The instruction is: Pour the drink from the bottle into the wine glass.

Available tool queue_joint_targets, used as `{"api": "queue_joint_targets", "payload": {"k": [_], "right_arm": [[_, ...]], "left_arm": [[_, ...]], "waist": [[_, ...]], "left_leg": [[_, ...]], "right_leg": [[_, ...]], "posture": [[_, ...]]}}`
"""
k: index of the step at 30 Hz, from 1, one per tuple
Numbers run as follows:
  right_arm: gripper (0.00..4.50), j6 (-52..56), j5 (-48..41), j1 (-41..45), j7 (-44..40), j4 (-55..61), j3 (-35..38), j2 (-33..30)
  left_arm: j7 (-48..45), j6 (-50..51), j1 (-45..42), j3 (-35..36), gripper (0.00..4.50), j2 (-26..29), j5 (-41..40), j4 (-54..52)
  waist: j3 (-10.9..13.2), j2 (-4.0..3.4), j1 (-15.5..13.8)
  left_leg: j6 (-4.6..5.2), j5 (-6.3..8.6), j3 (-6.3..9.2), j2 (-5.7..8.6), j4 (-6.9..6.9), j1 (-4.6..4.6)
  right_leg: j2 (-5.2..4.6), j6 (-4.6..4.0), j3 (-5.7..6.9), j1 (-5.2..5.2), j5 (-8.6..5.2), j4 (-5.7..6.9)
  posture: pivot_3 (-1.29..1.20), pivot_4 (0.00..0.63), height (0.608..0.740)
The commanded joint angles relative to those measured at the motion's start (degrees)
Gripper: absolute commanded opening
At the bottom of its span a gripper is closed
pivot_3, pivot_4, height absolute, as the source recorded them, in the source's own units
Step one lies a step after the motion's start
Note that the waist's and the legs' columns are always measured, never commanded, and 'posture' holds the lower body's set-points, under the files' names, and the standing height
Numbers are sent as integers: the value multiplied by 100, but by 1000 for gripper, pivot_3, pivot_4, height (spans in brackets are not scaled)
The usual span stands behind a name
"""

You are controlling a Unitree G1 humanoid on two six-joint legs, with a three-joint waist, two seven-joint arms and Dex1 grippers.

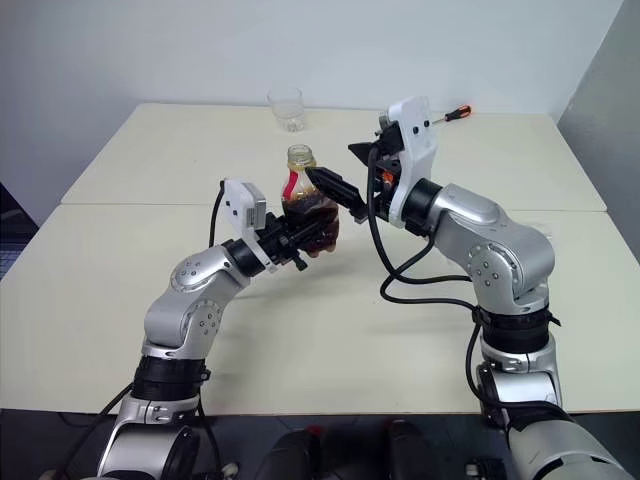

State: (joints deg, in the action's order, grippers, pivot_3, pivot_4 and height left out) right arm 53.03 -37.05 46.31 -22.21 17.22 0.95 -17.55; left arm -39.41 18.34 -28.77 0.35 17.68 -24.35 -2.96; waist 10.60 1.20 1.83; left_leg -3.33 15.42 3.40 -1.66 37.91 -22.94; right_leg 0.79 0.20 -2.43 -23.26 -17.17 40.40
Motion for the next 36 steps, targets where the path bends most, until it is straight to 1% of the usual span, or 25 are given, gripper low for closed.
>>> {"api": "queue_joint_targets", "payload": {"k": [1,4,7,10,13,18,21,24,29,31,36], "right_arm": [[4500,-96,-118,-173,-189,373,162,-182],[4500,-248,-297,-513,-594,656,207,-398],[4500,-385,-724,-989,-1279,1117,189,-626],[4500,-388,-991,-1298,-1505,1386,160,-717],[4500,-471,-1015,-1453,-1663,1562,17,-782],[4500,-572,-1006,-1557,-1602,1631,-146,-674],[4500,-653,-942,-1551,-1531,1590,-224,-586],[4500,-948,-480,-1464,-1392,1283,-507,-446],[4500,-1376,159,-1352,-1181,920,-838,-196],[4500,-1511,359,-1352,-1096,823,-910,-104],[4500,-1571,509,-1381,-1008,835,-987,61]], "left_arm": [[200,-14,94,190,1032,83,1,-451],[434,55,283,257,1032,158,60,-604],[793,206,512,368,1032,187,130,-781],[1187,142,751,395,1032,224,456,-916],[1624,68,897,574,1032,233,724,-860],[2386,-188,817,1133,1032,279,1085,-444],[2684,-380,696,1387,1032,337,1215,-174],[2952,-684,579,1715,1032,506,1370,266],[2956,-1062,463,1894,1032,758,1422,805],[2892,-1229,383,1951,1032,846,1407,1180],[2618,-1780,-25,2024,1032,1055,1296,2363]], "waist": [[0,0,4],[0,0,-1],[0,0,-1],[0,0,4],[0,0,1],[0,1,-1],[0,1,-7],[-1,2,-8],[-1,3,-16],[-1,3,-17],[-1,3,-17]], "left_leg": [[0,0,-1,0,-1,0],[0,0,1,-1,-2,-1],[1,0,3,-1,-4,-2],[1,1,4,-1,-4,-1],[1,0,8,0,0,2],[0,0,9,2,1,2],[0,0,10,2,1,1],[0,0,9,1,1,1],[-1,0,9,-1,1,1],[-1,-1,10,-1,1,0],[-1,-1,13,0,2,0]], "right_leg": [[0,0,-1,0,0,-1],[0,0,1,0,0,-4],[0,0,2,0,0,-8],[0,1,2,2,0,-10],[0,2,5,5,1,-8],[5,4,7,6,2,-9],[5,4,8,6,2,-10],[1,5,7,6,2,-10],[0,6,9,6,3,-10],[-3,6,10,6,3,-10],[-6,5,13,6,3,-10]], "posture": [[0,150,740],[0,150,740],[0,150,740],[0,150,740],[0,150,740],[0,150,740],[0,150,740],[0,150,740],[0,150,740],[0,150,740],[0,150,740]]}}
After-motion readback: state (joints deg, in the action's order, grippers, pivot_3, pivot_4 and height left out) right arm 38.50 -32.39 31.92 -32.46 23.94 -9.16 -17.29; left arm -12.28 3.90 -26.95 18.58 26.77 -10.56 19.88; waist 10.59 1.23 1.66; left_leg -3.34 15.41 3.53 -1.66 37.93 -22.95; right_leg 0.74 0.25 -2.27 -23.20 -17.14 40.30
